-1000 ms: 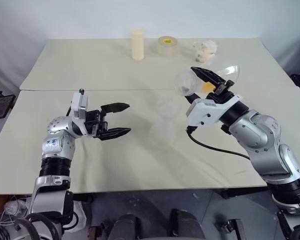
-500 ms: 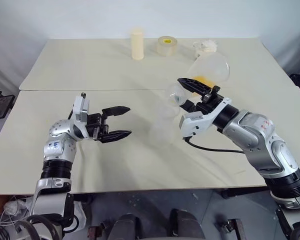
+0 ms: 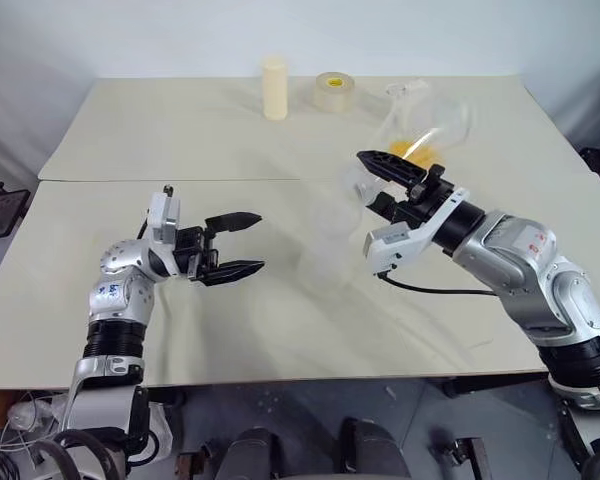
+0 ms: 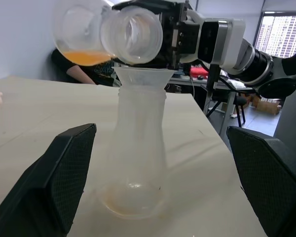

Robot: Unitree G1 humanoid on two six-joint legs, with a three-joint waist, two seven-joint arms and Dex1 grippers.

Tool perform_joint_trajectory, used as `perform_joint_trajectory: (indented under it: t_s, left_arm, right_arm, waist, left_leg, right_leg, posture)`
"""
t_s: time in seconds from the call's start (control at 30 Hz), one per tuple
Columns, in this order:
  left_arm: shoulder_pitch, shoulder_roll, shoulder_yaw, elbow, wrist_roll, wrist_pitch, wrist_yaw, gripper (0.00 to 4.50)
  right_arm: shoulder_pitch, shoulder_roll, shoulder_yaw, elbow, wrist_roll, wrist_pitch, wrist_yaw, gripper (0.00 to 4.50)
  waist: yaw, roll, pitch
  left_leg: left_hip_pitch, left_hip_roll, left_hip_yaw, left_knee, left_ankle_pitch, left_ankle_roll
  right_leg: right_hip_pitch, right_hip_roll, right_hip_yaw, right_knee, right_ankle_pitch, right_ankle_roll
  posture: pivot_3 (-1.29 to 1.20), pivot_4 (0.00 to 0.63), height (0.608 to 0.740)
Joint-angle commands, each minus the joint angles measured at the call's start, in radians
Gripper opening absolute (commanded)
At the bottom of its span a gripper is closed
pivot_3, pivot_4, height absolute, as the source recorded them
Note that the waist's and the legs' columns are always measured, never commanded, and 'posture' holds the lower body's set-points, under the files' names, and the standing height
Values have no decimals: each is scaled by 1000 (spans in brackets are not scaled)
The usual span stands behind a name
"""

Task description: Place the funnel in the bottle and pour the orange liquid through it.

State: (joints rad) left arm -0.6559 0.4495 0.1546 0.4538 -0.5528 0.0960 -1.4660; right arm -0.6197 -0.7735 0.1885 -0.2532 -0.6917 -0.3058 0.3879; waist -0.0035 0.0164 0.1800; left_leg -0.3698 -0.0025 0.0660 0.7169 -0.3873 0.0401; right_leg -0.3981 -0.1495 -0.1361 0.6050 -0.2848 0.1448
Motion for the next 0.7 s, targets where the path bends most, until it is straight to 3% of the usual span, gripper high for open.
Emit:
perform_joint_trajectory:
  t_s: [0.03,0.7]
  left_arm:
    - [-8,-3,2,-10,-5,-11,-2,4500]
    - [-32,-6,-3,23,-3,-23,-12,4500]
  right_arm:
    - [-24,-15,-45,-20,-17,-13,-13,2445]
    - [-58,-14,-42,5,-73,-67,-22,2445]
  waist:
    - [0,0,0]
    - [-1,0,0]
  left_leg:
    - [0,0,0,0,0,0]
    - [0,0,0,0,0,0]
  right_leg:
    - [0,0,0,0,0,0]
    - [0,0,0,0,0,0]
  posture:
    - [0,150,740]
    - [0,150,740]
